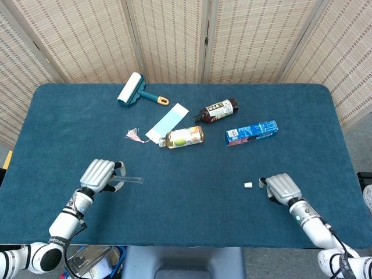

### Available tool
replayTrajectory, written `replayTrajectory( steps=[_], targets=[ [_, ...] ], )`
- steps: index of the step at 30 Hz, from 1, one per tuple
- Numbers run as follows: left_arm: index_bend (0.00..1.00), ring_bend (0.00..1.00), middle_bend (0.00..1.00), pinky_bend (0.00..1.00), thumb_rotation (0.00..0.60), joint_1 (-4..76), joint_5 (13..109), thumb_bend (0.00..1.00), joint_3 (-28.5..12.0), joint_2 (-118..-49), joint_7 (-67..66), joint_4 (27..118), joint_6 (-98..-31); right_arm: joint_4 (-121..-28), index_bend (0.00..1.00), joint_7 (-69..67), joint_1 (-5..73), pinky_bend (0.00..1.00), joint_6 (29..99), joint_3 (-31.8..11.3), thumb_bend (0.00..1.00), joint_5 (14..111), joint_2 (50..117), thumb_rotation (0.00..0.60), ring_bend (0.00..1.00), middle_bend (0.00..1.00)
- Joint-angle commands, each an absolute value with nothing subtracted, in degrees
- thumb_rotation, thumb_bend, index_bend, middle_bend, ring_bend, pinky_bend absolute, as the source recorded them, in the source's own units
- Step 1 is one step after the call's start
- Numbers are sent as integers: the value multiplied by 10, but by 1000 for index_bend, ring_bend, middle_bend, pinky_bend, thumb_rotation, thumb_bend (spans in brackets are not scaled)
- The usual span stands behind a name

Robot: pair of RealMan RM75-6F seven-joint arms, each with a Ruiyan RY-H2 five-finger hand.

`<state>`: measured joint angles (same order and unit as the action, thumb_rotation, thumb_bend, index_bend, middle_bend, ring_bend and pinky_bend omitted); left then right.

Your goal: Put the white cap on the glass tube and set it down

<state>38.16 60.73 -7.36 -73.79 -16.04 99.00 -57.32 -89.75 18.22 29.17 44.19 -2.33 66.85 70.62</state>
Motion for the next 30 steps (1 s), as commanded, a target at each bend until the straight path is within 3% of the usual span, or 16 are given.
replayTrajectory(
  steps=[1,15,30],
  targets=[
    [629,1000,1000,1000,600,381,607,396,-73,-739,-160,988,-574,-886,360,178,299,1000,439,-23,912,665,718,600,1000,1000],
    [628,1000,1000,1000,600,380,609,396,-72,-743,-151,980,-568,-856,360,163,322,1000,437,-21,913,679,755,600,1000,1000],
    [628,1000,1000,1000,600,379,611,396,-70,-748,-145,971,-561,-884,360,174,336,1000,455,-18,913,694,750,600,1000,1000]
  ],
)
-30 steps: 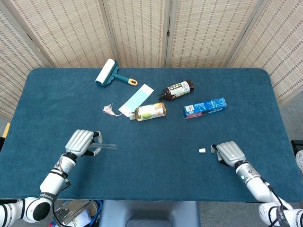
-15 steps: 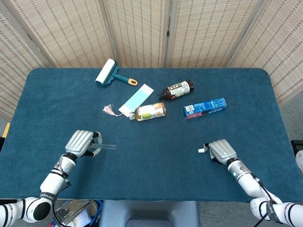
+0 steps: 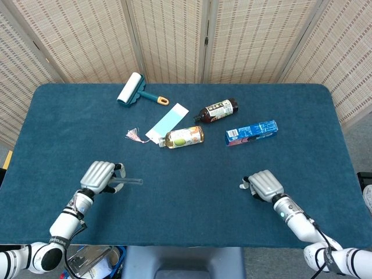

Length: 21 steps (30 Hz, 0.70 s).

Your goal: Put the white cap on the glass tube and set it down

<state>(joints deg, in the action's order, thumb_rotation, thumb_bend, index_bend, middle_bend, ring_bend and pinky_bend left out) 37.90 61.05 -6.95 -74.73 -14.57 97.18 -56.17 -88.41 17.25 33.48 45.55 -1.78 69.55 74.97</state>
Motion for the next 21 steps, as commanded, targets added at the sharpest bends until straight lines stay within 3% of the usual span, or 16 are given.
replayTrajectory(
  steps=[1,16,18,21],
  targets=[
    [628,1000,1000,1000,600,379,611,396,-70,-748,-145,971,-561,-885,360,175,337,1000,455,-17,913,694,750,600,1000,1000],
    [628,1000,1000,1000,600,379,616,396,-71,-747,-139,968,-559,-932,360,188,330,1000,500,-14,899,705,719,600,1000,1000],
    [628,1000,1000,1000,600,378,616,396,-72,-746,-138,970,-560,-946,360,192,323,1000,519,-14,834,708,706,600,1000,999],
    [628,1000,1000,1000,600,378,617,396,-72,-744,-137,972,-561,-970,360,198,311,1000,550,-18,658,709,688,600,994,938]
  ],
)
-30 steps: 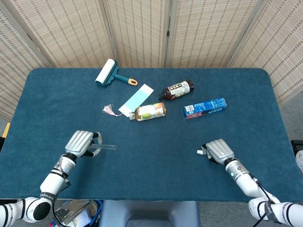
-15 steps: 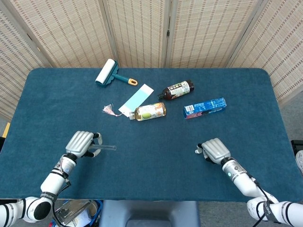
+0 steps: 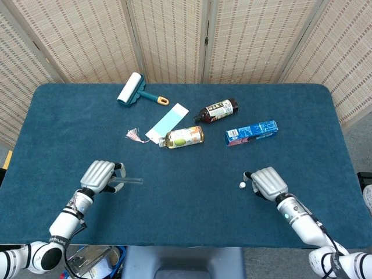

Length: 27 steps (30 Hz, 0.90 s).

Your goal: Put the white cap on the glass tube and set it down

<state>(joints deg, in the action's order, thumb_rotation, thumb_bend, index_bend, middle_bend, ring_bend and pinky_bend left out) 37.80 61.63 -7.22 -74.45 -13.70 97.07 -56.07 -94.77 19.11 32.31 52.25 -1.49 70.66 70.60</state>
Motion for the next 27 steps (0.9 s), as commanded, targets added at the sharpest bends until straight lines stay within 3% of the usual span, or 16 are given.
replayTrajectory(
  steps=[1,3,5,8,10,12,18,23,27],
  targets=[
    [628,1000,1000,1000,600,378,617,396,-72,-743,-137,973,-561,-976,360,198,307,984,559,-20,596,710,683,600,961,882],
    [628,1000,1000,1000,600,378,618,396,-72,-741,-138,977,-561,-990,352,196,300,842,573,-22,490,708,673,600,805,721],
    [628,1000,1000,1000,600,377,618,395,-72,-741,-139,980,-562,-996,312,189,294,507,586,-25,370,712,667,600,492,459],
    [628,1000,1000,1000,600,377,617,396,-73,-739,-141,985,-564,-994,176,173,287,137,602,-28,159,725,667,600,129,168],
    [628,1000,1000,1000,600,377,617,396,-73,-737,-143,989,-565,-991,67,158,285,29,604,-28,65,732,666,600,28,51],
    [628,1000,1000,1000,600,376,616,396,-73,-734,-145,993,-567,-987,3,148,283,0,607,-31,10,737,665,600,0,1],
    [631,1000,1000,1000,600,374,614,396,-71,-728,-150,1003,-571,-956,12,107,279,0,622,-34,20,772,680,600,0,0],
    [634,1000,1000,1000,600,373,613,396,-69,-726,-154,1007,-571,-923,289,93,284,0,619,-29,217,799,700,600,0,15],
    [635,1000,1000,1000,600,372,614,396,-68,-724,-156,1011,-574,-901,404,88,288,0,613,-26,270,809,715,600,0,78]
  ],
)
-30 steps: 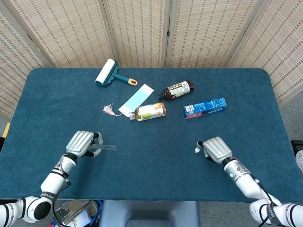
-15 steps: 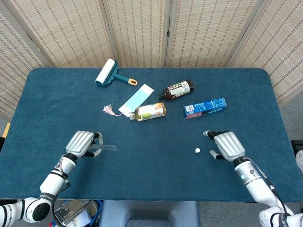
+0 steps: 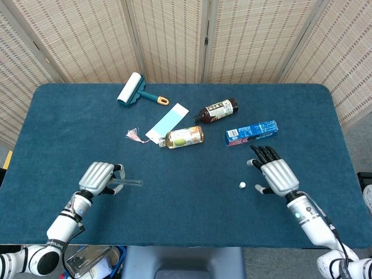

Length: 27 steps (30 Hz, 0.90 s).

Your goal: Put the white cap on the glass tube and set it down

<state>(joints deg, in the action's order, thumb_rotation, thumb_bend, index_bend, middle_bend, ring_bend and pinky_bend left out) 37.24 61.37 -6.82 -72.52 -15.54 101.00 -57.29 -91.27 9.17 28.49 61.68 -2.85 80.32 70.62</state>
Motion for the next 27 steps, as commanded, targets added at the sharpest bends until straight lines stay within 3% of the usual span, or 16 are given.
replayTrajectory(
  steps=[1,27],
  targets=[
    [636,1000,1000,1000,600,371,614,396,-67,-724,-157,1012,-574,-896,423,88,288,0,610,-25,272,810,719,600,0,89],
    [636,1000,1000,1000,600,373,613,396,-61,-728,-159,1006,-564,-784,459,104,313,0,543,-16,259,793,812,600,0,107]
  ],
)
